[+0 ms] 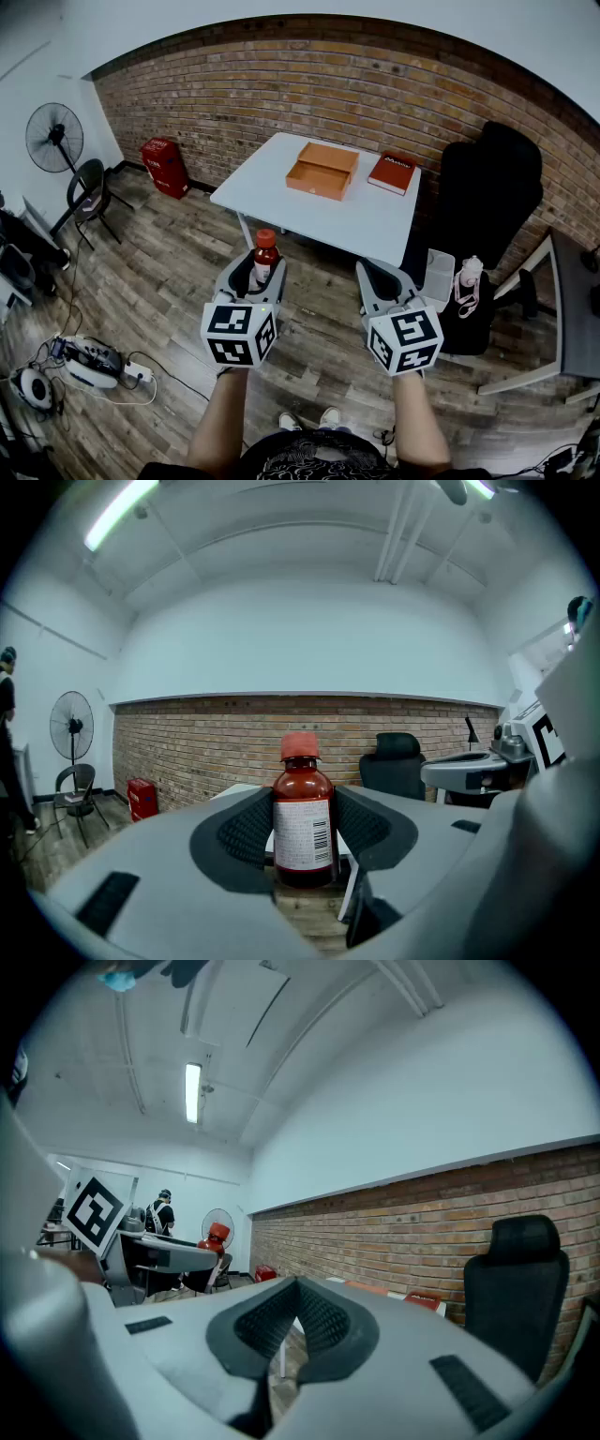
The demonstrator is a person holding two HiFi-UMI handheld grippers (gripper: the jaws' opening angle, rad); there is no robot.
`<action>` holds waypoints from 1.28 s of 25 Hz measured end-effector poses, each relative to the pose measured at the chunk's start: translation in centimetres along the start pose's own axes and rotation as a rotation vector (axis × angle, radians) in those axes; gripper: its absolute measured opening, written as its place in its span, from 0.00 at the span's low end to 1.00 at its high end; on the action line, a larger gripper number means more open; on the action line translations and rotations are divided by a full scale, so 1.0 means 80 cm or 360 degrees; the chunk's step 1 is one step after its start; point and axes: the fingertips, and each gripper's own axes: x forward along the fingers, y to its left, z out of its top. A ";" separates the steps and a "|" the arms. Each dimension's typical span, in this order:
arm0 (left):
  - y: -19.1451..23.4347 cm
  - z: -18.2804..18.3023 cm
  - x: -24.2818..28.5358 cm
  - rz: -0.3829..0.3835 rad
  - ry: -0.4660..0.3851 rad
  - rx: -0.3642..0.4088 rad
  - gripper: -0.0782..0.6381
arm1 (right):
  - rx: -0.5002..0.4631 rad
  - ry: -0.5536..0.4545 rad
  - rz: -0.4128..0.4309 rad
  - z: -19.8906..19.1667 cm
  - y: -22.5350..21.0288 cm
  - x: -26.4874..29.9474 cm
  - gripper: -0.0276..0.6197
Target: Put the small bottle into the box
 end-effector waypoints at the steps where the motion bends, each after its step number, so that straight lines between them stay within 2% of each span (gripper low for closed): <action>1: -0.003 0.001 0.003 0.0001 0.0002 0.0004 0.42 | 0.0004 -0.0004 0.0002 0.001 -0.003 0.000 0.07; 10: -0.024 -0.003 0.027 0.0009 0.0015 0.0024 0.42 | 0.0043 -0.0022 0.0036 -0.004 -0.032 0.002 0.07; 16: -0.016 -0.005 0.034 0.0015 0.0025 0.0033 0.42 | 0.0047 -0.0011 0.0067 -0.008 -0.029 0.017 0.07; 23: 0.016 -0.013 0.068 -0.0014 0.0036 0.0019 0.42 | 0.0031 0.0025 0.0047 -0.014 -0.030 0.060 0.07; 32: 0.074 -0.008 0.142 -0.0100 0.0057 0.0006 0.42 | 0.0014 0.0067 -0.0034 -0.011 -0.042 0.141 0.07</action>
